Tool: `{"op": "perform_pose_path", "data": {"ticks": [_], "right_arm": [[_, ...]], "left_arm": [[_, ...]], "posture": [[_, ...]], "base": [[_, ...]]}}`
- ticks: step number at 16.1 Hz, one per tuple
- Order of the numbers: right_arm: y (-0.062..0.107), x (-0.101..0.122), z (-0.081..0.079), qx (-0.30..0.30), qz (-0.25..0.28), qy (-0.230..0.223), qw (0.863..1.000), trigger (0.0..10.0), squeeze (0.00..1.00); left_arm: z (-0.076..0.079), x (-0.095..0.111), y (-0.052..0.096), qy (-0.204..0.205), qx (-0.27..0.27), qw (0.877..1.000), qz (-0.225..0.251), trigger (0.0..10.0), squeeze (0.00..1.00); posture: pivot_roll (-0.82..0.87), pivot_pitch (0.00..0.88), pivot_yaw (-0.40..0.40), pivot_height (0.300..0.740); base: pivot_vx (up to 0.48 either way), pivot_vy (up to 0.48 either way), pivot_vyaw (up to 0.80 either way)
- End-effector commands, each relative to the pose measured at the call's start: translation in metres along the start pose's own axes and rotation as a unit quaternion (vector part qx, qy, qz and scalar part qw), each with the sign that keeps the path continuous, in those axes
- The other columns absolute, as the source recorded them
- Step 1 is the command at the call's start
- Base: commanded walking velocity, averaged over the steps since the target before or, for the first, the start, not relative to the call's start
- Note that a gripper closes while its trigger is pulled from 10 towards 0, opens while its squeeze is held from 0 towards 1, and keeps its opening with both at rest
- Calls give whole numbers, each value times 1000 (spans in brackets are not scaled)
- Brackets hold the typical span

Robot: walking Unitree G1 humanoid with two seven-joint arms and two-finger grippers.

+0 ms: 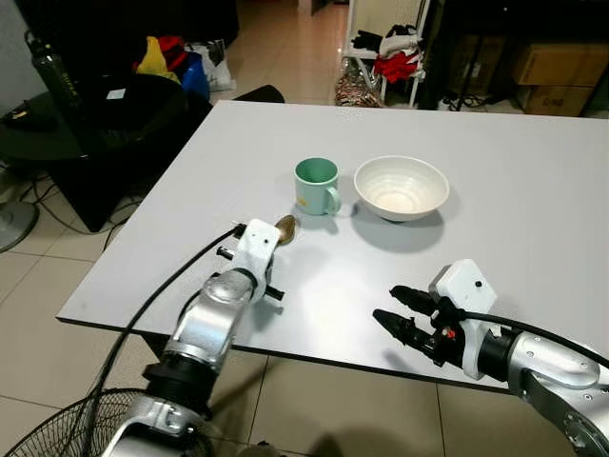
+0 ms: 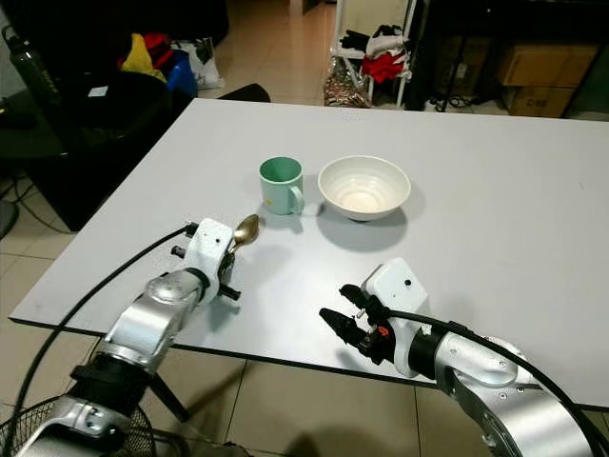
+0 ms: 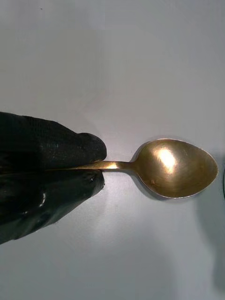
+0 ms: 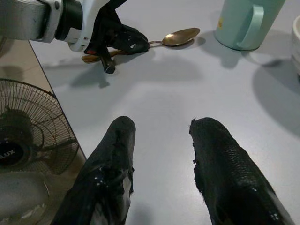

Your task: Setting the table

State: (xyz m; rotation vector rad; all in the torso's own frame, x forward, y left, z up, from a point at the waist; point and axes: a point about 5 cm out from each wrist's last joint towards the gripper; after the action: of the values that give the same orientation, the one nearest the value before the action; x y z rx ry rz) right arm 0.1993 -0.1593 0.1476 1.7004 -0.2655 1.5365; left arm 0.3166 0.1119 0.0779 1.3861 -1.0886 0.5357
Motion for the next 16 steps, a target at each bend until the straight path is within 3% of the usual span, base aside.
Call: {"op": "perform_pose_path", "data": {"ticks": [1, 7, 9, 10, 12, 14, 16], "right_arm": [[0, 4, -2, 6, 3, 7, 1000, 10000, 0], [0, 5, -5, 6, 5, 2, 1000, 10000, 0], [-1, 5, -6, 5, 5, 2, 1000, 10000, 0], [-1, 5, -6, 5, 6, 2, 1000, 10000, 0], [-1, 5, -6, 4, 5, 2, 1000, 10000, 0], [-1, 4, -6, 4, 3, 3, 1000, 10000, 0], [-1, 4, -6, 4, 3, 3, 1000, 10000, 0]], "left_arm": [[0, 4, 2, 13, 18, 1000, -8, 10000, 0], [17, 3, 11, 139, 13, 989, -54, 10000, 0], [16, 3, 12, 155, 20, 986, -57, 10000, 35], [17, 3, 12, 160, 17, 985, -58, 10000, 302], [19, 5, 11, 166, 6, 984, -59, 10000, 306], [21, 7, 9, 168, 9, 984, -61, 10000, 620], [21, 8, 8, 171, 10, 983, -59, 10000, 686]], "posture": [[31, 0, 77, 740], [46, 0, 80, 740], [47, 0, 81, 740], [47, 0, 81, 740], [47, 0, 82, 740], [44, 0, 83, 740], [45, 0, 83, 740]], "base": [[0, 0, 0], [0, 0, 0], [0, 0, 0], [0, 0, 0], [0, 0, 0], [0, 0, 0], [0, 0, 0]]}}
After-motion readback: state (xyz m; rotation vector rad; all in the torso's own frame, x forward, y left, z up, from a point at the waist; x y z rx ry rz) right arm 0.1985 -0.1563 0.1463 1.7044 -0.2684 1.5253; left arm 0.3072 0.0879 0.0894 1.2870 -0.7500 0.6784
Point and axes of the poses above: a point about 5 cm out from each wrist's last joint towards the gripper, its own y axis pointing back from the gripper into the wrist, its own x axis along the axis of the wrist's last joint, z = x × y, and after that the axes turned 3 degrees about y, right-handed
